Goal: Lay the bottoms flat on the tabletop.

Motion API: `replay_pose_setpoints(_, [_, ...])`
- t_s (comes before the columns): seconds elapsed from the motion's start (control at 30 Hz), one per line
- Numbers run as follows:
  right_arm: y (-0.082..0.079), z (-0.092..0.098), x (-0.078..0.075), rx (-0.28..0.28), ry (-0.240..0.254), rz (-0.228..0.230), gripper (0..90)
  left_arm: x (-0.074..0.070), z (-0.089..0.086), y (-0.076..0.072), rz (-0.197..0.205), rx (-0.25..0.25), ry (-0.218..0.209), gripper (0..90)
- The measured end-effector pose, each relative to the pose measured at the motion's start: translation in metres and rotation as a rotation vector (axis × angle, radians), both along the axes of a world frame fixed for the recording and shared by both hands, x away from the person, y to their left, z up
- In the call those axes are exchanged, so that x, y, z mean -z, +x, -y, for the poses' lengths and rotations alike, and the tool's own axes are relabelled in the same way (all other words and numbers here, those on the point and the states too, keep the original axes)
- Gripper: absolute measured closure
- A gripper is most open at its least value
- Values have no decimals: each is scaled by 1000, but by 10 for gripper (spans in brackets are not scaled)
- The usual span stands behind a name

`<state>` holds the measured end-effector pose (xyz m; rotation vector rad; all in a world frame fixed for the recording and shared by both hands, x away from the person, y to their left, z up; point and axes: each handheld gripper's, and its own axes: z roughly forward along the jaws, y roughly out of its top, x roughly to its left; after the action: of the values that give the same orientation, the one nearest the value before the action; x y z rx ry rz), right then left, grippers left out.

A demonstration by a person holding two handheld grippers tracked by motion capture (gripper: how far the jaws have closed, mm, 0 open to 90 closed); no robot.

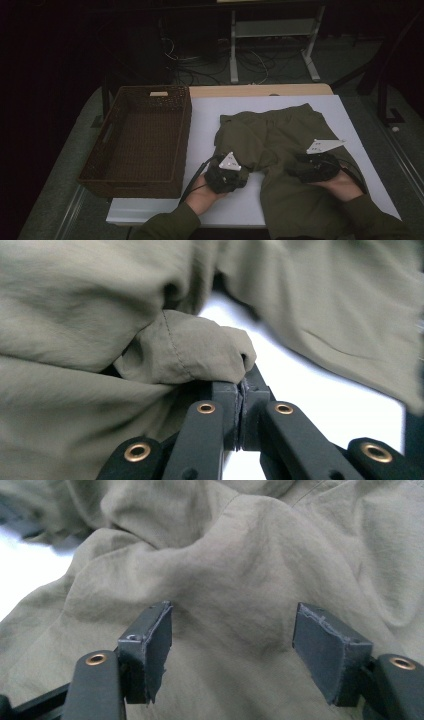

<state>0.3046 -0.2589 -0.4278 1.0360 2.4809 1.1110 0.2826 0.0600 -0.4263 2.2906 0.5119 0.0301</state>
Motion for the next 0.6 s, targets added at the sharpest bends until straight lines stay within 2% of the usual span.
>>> replay_pose_setpoints(0.23, [0,0,0,2,1,0,316,-3,5,-36,-29,126,4,886])
replay_pose_setpoints(0.43, [0,0,0,4,2,-1,316,-2,12,-64,-88,253,-9,885])
replay_pose_setpoints(0.53, [0,0,0,3,4,-1,324,-3,10,-63,-71,243,-17,851])
replay_pose_setpoints(0.6, [-1,0,-1,-5,8,-1,339,-7,6,-57,-59,215,-37,763])
